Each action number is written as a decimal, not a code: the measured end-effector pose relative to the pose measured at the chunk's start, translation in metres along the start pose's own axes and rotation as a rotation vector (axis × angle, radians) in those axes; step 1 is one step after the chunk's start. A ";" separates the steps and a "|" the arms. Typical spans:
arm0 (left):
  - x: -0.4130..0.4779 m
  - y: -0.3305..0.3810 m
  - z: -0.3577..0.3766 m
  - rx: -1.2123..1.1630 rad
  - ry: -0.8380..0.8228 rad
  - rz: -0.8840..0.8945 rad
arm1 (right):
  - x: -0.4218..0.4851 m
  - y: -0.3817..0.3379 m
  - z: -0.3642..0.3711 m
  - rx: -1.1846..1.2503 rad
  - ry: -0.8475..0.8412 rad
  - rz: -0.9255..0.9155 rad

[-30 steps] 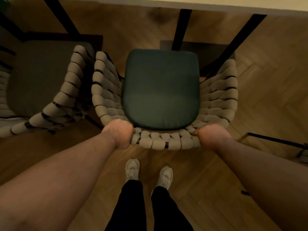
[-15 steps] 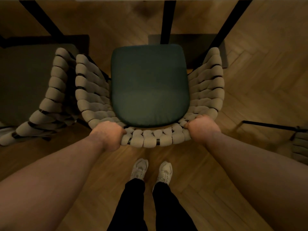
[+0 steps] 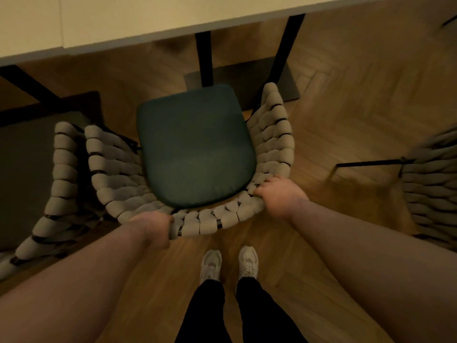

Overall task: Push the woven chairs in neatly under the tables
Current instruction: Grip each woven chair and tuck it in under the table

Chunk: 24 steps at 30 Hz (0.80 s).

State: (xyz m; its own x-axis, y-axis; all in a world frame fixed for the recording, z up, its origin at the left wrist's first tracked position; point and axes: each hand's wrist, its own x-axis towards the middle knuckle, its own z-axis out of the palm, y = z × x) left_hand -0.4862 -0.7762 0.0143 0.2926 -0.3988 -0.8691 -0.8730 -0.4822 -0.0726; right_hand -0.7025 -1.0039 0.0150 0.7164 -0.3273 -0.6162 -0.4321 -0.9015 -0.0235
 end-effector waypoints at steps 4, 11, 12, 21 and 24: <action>-0.010 0.009 -0.033 0.027 -0.037 0.072 | -0.038 0.008 -0.018 0.262 0.043 0.144; -0.023 0.066 -0.110 0.119 0.258 0.297 | -0.104 0.040 -0.022 0.529 0.160 0.508; -0.025 0.079 -0.121 0.148 0.272 0.337 | -0.114 0.048 -0.019 0.563 0.174 0.562; -0.035 0.246 -0.198 0.354 0.371 0.618 | -0.223 0.158 0.034 0.745 0.271 0.954; -0.036 0.319 -0.217 0.413 0.374 0.648 | -0.259 0.210 0.054 0.790 0.309 1.058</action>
State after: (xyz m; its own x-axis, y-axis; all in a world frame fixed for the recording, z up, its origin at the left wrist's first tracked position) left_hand -0.6903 -1.0852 0.1284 -0.2678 -0.7637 -0.5873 -0.9633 0.2239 0.1480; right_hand -1.0078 -1.0931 0.1272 -0.1042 -0.9004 -0.4224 -0.9695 0.1868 -0.1589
